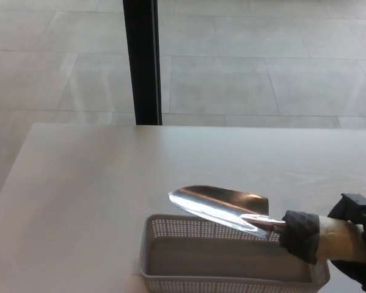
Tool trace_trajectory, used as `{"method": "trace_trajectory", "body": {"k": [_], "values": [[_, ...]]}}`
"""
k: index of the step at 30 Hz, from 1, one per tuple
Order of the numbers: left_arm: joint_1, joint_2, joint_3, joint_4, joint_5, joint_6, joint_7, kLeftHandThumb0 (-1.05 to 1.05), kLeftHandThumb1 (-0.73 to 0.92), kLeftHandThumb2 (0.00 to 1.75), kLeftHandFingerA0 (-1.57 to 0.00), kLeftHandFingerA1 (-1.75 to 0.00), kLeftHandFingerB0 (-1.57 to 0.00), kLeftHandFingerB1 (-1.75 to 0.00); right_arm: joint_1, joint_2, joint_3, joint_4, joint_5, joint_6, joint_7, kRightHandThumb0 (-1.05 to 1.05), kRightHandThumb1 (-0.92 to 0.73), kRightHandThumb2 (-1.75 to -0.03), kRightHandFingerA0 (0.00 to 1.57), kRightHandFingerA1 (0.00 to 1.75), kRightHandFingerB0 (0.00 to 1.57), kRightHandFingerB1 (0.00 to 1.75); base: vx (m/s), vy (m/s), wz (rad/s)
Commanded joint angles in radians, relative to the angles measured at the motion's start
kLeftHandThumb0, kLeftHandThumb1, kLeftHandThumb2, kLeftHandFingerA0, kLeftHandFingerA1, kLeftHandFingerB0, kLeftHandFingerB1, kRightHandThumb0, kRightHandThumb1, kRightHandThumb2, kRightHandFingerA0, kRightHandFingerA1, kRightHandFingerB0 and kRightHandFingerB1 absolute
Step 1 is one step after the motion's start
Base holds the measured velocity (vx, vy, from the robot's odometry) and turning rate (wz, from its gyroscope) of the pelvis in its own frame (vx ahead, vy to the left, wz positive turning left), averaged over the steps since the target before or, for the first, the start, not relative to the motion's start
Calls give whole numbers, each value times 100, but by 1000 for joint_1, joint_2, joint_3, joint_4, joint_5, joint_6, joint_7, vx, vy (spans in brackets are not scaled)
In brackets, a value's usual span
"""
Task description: A garden tool is kept on the righthand side and a container is kept on the lefthand side on a desk infront of the robot. the robot uses its right hand to pick up the garden tool and makes a scooping motion inside the container
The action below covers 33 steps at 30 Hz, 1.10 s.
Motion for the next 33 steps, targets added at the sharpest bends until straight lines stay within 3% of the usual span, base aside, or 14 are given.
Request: {"method": "trace_trajectory", "body": {"k": [1, 2, 3, 17, 18, 22, 24, 25, 26, 27, 29, 30, 31, 33], "values": [[10, 12, -10, -1, 11, -2, 12, -99, 3, 113, -91, -124, -71, -103, -84, 60, -180, 51, 326, -193, -182, -17, -54, -103, 96, 175, 75, 147, 0, 0, 0], [6, 10, -7, 4, 8, 6, 22, -89, 2, 108, -100, -121, -78, -101, -93, 57, -188, 56, 320, -191, -188, -16, -52, -102, 95, 175, 76, 146, 0, 0, 0], [8, 10, 7, 7, -6, 2, 4, -88, 0, 109, -96, -124, -78, -104, -109, 53, -200, 66, 318, -188, -189, -23, -48, -107, 125, 141, 92, 119, 0, 0, 0], [14, 19, -8, 2, 8, -7, 20, -92, 3, 108, -97, -120, -76, -102, -227, -112, -232, 282, 213, -151, -136, -19, -50, -100, 121, 134, 89, 109, 0, 0, 0], [11, 18, -1, 4, 0, 2, 24, -87, 1, 109, -99, -120, -78, -102, -231, -127, -222, 304, 198, -143, -142, -15, -59, -83, 92, 168, 80, 126, 0, 0, 0], [14, 18, 3, 0, -7, 1, 12, -86, 0, 106, -85, -116, -75, -102, -232, -181, -188, 437, 188, -192, -209, -20, -61, -82, 89, 171, 77, 138, 0, 0, 0], [17, 14, 3, -2, -7, 0, 16, -91, 2, 110, -97, -121, -78, -103, -231, -194, -177, 479, 190, -208, -230, -20, -62, -83, 90, 171, 76, 135, 0, 0, 0], [17, 13, 6, 0, -10, 2, 16, -77, -1, 108, -100, -118, -79, -100, -229, -201, -163, 515, 181, -218, -253, -22, -52, -99, 119, 134, 89, 113, 0, 0, 0], [16, 13, 8, 4, -10, 2, 20, -85, -1, 111, -102, -122, -79, -103, -221, -208, -144, 537, 163, -217, -273, -22, -51, -98, 120, 135, 90, 115, 0, 0, 0], [17, 13, 5, 4, -6, 1, 27, -91, -1, 110, -101, -120, -79, -102, -214, -213, -126, 552, 146, -209, -286, -20, -63, -83, 90, 175, 74, 145, 0, 0, 0], [15, 13, -1, 5, 2, 1, 36, -91, -1, 110, -101, -120, -79, -102, -210, -222, -100, 571, 131, -196, -302, -20, -63, -83, 90, 175, 74, 145, 0, 0, 0], [17, 14, 0, 2, -1, -4, 21, -88, -1, 110, -89, -120, -74, -102, -209, -232, -75, 592, 118, -190, -298, -21, -62, -86, 90, 174, 82, 115, 0, 0, 0], [19, 15, 1, 1, -3, -13, 7, -93, 1, 114, -94, -125, -77, -104, -211, -237, -55, 616, 110, -189, -305, -20, -59, -86, 91, 172, 86, 112, 0, 0, 0], [15, 14, -1, 1, -1, -5, 15, -89, 0, 111, -96, -122, -78, -102, -228, -240, -23, 666, 114, -186, -314, -21, -59, -82, 91, 175, 79, 129, 0, 0, 0]]}}
